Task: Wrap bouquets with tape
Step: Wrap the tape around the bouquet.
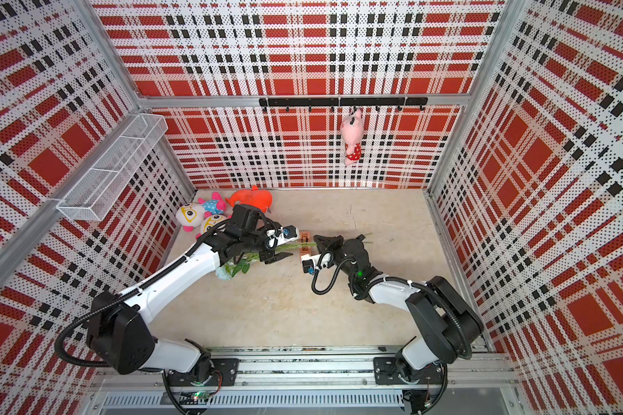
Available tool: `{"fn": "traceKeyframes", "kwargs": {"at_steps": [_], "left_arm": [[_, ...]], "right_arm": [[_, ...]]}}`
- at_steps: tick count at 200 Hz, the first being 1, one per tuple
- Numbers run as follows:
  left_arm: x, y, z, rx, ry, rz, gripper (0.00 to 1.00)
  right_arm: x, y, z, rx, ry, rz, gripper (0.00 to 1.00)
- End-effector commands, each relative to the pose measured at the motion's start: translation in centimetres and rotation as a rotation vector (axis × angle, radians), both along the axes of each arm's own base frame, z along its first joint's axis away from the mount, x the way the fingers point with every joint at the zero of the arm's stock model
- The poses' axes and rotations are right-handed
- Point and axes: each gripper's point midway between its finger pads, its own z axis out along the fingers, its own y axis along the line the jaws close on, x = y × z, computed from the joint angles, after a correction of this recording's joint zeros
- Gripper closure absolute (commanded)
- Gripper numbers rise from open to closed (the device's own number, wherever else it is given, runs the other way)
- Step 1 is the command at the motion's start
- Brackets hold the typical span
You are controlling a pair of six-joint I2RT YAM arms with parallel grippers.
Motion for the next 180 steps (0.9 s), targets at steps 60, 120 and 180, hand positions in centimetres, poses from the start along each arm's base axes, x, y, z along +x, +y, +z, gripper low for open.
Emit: {"fn": "traceKeyframes", "kwargs": {"at_steps": [60,120,180], "left_arm": [[1.9,0.4,-3.3,0.091,0.141,-0.05,0.49],[2.2,-0.3,-1.2,0.057,0.053,-0.034,1.0],[3.1,-1.0,-0.8,0.124,-0.114,0.083,1.0]], "right_arm": [[0.5,1.1,2.9,0.054,-0.151,0.014,1.0],[0.0,0.2,-0.4,0.03,0.074,-0.024,0.72],[-5.5,0.6,1.1,0.265,0.589,0.144,0.03]]}}
